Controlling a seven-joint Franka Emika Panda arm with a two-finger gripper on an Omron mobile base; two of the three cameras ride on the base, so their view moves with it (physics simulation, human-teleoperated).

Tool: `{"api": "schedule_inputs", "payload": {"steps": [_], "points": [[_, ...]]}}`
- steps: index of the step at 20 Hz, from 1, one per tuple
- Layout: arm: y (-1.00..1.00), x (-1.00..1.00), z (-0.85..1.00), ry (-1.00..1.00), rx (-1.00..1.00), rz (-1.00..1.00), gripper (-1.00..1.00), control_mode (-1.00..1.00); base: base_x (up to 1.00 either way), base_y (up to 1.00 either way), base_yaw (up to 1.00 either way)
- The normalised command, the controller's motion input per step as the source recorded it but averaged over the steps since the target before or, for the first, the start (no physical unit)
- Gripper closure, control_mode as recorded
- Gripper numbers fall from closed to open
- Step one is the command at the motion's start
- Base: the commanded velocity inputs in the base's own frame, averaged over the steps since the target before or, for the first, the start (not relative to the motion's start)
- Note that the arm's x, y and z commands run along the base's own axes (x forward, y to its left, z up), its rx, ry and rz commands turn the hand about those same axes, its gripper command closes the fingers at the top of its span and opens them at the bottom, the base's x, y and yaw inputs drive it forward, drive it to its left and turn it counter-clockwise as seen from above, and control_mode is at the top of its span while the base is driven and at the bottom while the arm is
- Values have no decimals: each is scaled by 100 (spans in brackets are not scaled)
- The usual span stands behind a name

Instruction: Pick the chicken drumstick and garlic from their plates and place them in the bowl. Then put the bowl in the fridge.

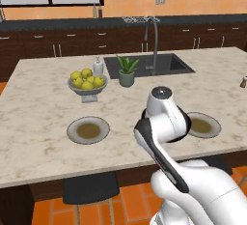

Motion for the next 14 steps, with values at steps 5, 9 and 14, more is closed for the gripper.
{"api": "schedule_inputs", "payload": {"steps": [5, 9, 14], "points": [[0, 0, 0, 0, 0, 0, 100, -100, 0, 0, 0], [0, 0, 0, 0, 0, 0, 100, 100, -25, 5, 0], [0, 0, 0, 0, 0, 0, 100, 100, -100, 0, 0]]}}
